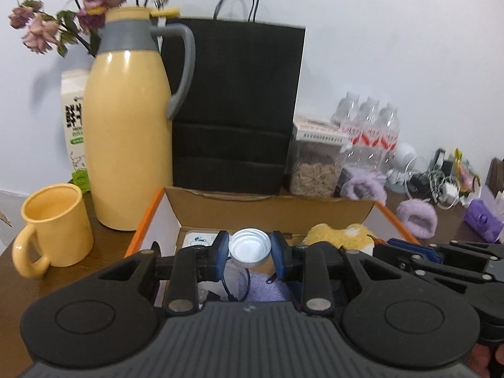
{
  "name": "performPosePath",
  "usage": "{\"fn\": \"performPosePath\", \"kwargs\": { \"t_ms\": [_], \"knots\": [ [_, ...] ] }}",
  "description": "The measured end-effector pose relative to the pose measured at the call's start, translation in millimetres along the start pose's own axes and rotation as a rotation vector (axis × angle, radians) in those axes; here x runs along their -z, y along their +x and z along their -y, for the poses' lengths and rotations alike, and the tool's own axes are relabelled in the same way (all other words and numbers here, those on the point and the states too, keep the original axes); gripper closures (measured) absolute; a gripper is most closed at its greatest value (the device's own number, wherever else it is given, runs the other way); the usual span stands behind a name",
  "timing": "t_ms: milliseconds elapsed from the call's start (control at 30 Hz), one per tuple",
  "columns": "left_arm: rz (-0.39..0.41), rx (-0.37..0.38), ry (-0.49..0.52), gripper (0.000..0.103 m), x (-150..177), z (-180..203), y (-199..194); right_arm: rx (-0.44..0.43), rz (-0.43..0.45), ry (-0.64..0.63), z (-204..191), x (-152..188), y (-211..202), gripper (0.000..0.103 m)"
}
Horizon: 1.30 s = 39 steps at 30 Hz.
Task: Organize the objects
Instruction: 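Lower the orange object and white cap into the box and open both tools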
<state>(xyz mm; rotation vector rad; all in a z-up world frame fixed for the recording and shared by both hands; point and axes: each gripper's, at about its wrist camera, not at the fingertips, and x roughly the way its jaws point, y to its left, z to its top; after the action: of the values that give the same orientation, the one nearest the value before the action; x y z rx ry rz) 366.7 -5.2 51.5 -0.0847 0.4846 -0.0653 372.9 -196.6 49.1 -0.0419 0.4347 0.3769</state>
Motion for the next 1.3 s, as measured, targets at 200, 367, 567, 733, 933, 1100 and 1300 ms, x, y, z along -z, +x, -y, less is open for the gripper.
{"fn": "performPosePath", "kwargs": {
  "t_ms": [200, 367, 567, 733, 933, 1100, 1300],
  "knots": [
    [-0.04, 0.004, 0.033, 0.073, 7.8, 2.5, 16.4, -0.006, -0.035, -0.007, 4.8, 6.8, 12.8, 0.092],
    [0.001, -0.012, 0.033, 0.016, 9.6, 2.6, 11.6, 0.008, -0.047, 0.002, 5.2, 9.7, 10.7, 0.073],
    [0.045, -0.026, -0.003, 0.0, 6.7, -1.7, 5.3, 0.037, -0.002, 0.008, 6.7, 8.2, 3.0, 0.0],
    [0.051, -0.041, -0.016, 0.0, 5.5, -3.3, 3.1, 0.052, -0.004, 0.017, 7.8, 6.7, 0.4, 0.0],
    [0.074, -0.048, -0.019, 0.0, 7.4, -5.5, -9.4, 0.072, 0.008, 0.001, 3.8, 8.2, -8.5, 0.0],
    [0.093, -0.059, -0.025, 0.0, 11.0, -7.2, -25.4, 0.084, 0.024, -0.01, -0.4, 10.1, -22.5, 0.0],
    [0.095, -0.07, -0.037, 0.0, 18.0, -10.3, -49.2, 0.09, 0.043, -0.018, -6.6, 14.3, -44.6, 0.0]
  ]
}}
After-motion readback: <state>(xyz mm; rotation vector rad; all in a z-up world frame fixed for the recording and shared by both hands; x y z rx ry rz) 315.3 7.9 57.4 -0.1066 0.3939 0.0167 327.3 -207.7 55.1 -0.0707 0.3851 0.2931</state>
